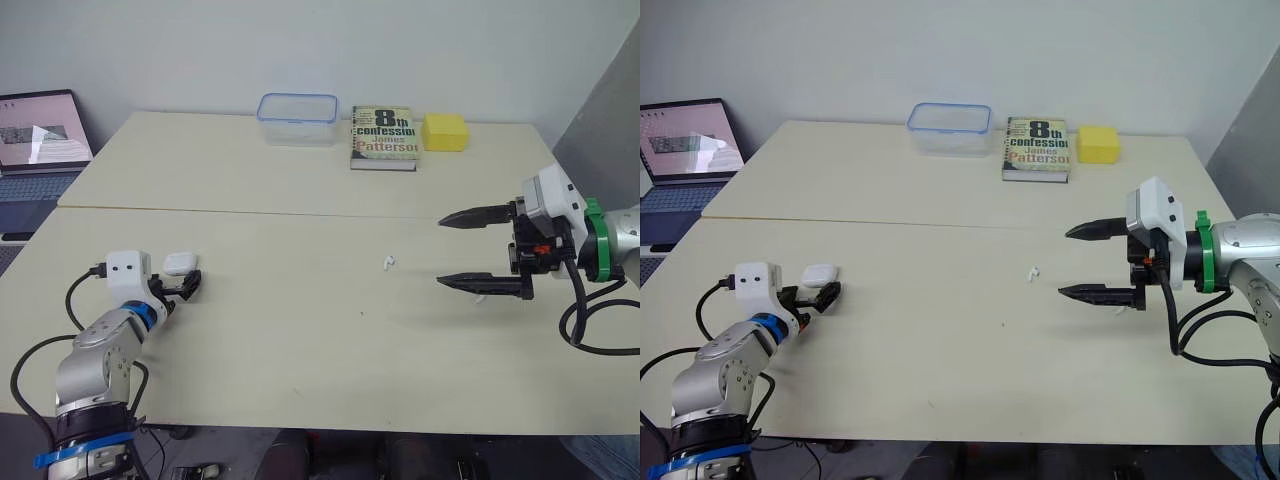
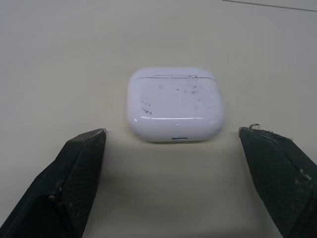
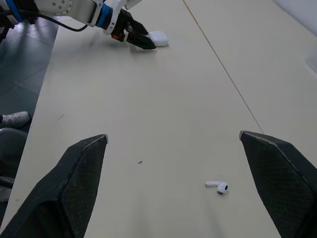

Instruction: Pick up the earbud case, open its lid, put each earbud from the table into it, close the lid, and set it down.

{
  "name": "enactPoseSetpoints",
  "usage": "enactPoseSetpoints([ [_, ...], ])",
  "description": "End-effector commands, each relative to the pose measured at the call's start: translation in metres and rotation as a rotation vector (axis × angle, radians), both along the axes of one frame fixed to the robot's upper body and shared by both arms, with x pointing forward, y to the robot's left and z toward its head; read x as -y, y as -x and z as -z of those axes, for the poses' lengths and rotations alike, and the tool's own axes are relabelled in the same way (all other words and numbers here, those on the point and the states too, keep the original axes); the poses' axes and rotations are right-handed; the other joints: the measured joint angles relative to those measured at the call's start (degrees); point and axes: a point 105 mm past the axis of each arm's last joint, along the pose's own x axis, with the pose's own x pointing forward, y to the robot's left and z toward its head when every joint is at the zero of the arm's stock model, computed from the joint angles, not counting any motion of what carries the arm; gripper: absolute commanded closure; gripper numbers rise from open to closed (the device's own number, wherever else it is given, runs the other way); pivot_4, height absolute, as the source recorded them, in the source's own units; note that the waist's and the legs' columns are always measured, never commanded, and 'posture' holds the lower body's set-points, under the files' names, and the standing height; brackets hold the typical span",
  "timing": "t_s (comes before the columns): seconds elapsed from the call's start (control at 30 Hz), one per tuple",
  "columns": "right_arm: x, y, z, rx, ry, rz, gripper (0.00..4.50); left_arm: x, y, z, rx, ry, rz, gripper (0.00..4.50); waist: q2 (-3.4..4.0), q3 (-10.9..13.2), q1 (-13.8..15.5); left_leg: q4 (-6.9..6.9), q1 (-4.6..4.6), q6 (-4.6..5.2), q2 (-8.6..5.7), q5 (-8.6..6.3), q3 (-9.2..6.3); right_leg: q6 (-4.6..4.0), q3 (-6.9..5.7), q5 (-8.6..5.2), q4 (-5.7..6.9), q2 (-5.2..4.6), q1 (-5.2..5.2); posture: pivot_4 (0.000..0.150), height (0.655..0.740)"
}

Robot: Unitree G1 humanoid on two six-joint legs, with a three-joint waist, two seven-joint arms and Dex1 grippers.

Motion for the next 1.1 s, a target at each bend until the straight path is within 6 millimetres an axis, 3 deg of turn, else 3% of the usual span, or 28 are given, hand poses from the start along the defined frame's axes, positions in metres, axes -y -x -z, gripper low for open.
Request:
enactPoseSetpoints([
  [0.03, -0.006, 0.004, -0.008, 0.038, -0.006, -0.029, 0.02, -0.003, -0.007, -0.004, 0.001, -0.013, -0.008, 0.0, 0.0, 0.0, 0.01, 0.0, 0.01, 0.0, 0.0, 0.0, -0.01, 0.0, -0.01, 0.0, 0.01, 0.0, 0.01, 0.15, 0.74],
  [0.43, -0.012, 0.005, -0.007, 0.041, -0.006, -0.053, 0.02, 0.004, -0.018, -0.001, -0.053, 0.002, 0.054, 0.0, 0.0, 0.0, -0.01, 0.02, 0.0, -0.01, -0.02, 0.01, -0.01, 0.03, -0.01, 0.03, 0.01, -0.02, 0.01, 0.15, 0.74],
  [0.53, -0.013, 0.005, -0.007, 0.04, -0.005, -0.054, 0.0, 0.005, -0.017, 0.002, -0.072, -0.017, 0.062, 0.52, 0.0, 0.0, -0.01, 0.02, 0.01, -0.01, -0.02, 0.0, 0.0, 0.03, 0.0, 0.03, 0.01, -0.03, 0.01, 0.15, 0.74],
  [0.67, -0.013, 0.005, -0.007, 0.041, -0.005, -0.055, 0.0, 0.0, -0.013, 0.005, -0.093, -0.055, 0.062, 1.66, 0.01, 0.0, 0.0, 0.02, 0.01, -0.01, -0.03, 0.0, 0.0, 0.03, 0.0, 0.04, 0.0, -0.04, 0.02, 0.15, 0.74],
  [0.83, -0.011, 0.005, -0.006, 0.04, -0.002, -0.043, 0.0, -0.003, 0.001, 0.008, -0.1, -0.132, 0.134, 1.74, 0.04, -0.02, -0.4, 0.0, 0.02, 0.0, -0.01, 0.0, 0.05, 0.03, 0.08, 0.04, -0.01, -0.04, -0.02, 0.15, 0.74],
  [0.9, -0.01, 0.004, -0.005, 0.032, -0.007, -0.028, 0.0, 0.013, 0.006, 0.004, -0.048, -0.155, 0.254, 1.74, 0.04, -0.03, -0.69, -0.01, 0.05, 0.0, 0.0, 0.0, 0.06, 0.03, 0.21, 0.04, -0.01, -0.05, -0.05, 0.15, 0.74],
  [1.1, -0.011, 0.008, 0.005, -0.078, -0.048, 0.019, 0.0, 0.119, 0.024, -0.022, 0.196, -0.216, 0.77, 1.74, 0.04, -0.02, 0.87, 0.05, -0.09, 0.01, -0.15, 0.0, 0.02, 0.01, 0.21, 0.05, -0.07, -0.33, -0.02, 0.15, 0.74],
])
